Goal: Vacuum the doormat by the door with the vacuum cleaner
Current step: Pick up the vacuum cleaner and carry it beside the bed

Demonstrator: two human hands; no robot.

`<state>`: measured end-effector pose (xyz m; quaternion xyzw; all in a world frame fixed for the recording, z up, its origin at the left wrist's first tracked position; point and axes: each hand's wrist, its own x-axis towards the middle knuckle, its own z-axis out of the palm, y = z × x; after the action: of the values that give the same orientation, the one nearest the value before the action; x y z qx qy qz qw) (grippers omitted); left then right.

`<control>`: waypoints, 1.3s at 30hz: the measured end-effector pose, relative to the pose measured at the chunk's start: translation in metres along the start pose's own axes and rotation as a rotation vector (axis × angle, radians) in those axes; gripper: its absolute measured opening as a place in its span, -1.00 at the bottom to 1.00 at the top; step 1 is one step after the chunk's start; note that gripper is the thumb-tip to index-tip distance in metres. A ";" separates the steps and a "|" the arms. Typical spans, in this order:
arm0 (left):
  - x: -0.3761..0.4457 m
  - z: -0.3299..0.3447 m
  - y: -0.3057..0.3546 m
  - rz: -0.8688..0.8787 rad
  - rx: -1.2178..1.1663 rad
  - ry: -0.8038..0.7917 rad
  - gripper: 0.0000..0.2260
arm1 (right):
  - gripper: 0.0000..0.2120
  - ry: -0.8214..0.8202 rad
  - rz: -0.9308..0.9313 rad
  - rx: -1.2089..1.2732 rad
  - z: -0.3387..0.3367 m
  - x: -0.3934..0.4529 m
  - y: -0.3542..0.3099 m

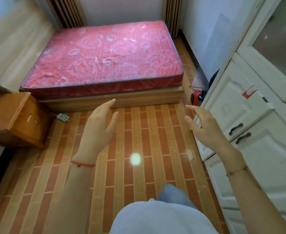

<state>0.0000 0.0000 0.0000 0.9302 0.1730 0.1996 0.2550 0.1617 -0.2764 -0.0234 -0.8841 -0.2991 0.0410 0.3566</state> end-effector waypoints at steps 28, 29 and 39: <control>0.558 0.208 -0.015 0.160 -0.110 -0.243 -0.61 | -0.64 0.194 0.302 0.010 -0.047 0.467 0.176; 0.576 0.218 -0.014 0.176 -0.115 -0.259 -0.61 | -0.65 0.211 0.324 0.016 -0.047 0.479 0.183; 0.777 0.325 -0.009 0.409 -0.152 -0.477 -0.62 | -0.60 0.415 0.572 -0.033 -0.048 0.601 0.251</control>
<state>0.8155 0.2050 -0.0421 0.9445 -0.0975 0.0352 0.3116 0.7924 -0.1119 -0.0672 -0.9272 0.0389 -0.0459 0.3697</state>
